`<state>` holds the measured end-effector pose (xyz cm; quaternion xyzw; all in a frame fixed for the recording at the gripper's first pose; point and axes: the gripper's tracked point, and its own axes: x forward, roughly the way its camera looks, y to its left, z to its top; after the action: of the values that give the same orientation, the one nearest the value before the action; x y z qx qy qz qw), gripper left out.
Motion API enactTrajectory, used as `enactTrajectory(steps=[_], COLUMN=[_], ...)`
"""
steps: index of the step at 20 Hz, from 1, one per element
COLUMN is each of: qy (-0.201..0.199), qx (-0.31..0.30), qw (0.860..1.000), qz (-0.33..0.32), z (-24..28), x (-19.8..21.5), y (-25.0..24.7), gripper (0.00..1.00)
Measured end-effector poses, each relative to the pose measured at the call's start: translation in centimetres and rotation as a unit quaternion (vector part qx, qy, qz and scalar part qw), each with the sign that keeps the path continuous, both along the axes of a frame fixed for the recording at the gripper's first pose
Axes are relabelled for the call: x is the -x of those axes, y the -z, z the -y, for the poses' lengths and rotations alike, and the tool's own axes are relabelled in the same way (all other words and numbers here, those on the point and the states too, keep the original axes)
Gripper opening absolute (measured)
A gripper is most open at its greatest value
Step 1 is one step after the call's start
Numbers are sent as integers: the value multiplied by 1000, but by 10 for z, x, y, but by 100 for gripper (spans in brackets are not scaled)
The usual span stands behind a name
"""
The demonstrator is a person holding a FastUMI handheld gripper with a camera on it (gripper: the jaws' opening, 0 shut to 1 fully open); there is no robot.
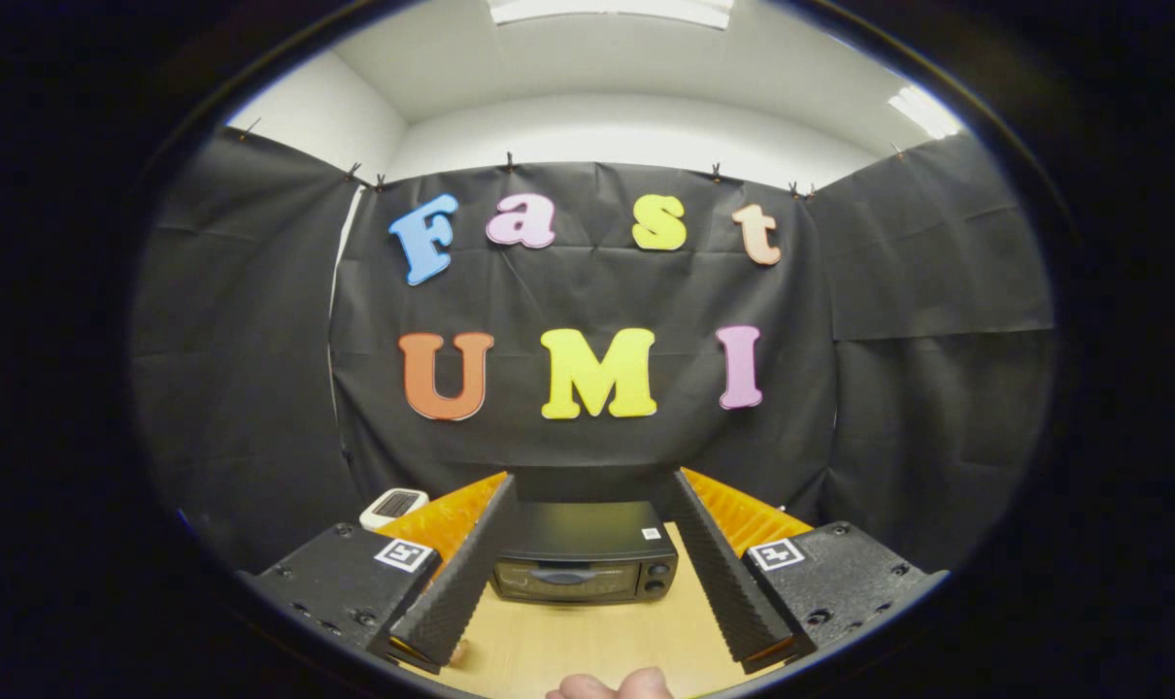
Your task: Open the toaster oven, put the food inside, and close the toaster oven door.
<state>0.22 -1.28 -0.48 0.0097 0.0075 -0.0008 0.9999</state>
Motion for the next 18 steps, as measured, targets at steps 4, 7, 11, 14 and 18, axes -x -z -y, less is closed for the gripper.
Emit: enactTrajectory(steps=[4,7,11,14,18], qy=[2,3,10,16,6], qx=[-5,-5,-4,-5,-14], qw=[1000,1000,1000,1000,998], qz=[-2,-7,-15,-25,-56], z=[6,11,21,30,26], x=[1,2,2,-4,-22], y=[3,6,13,23,54], gripper=[100,100,100,100,100])
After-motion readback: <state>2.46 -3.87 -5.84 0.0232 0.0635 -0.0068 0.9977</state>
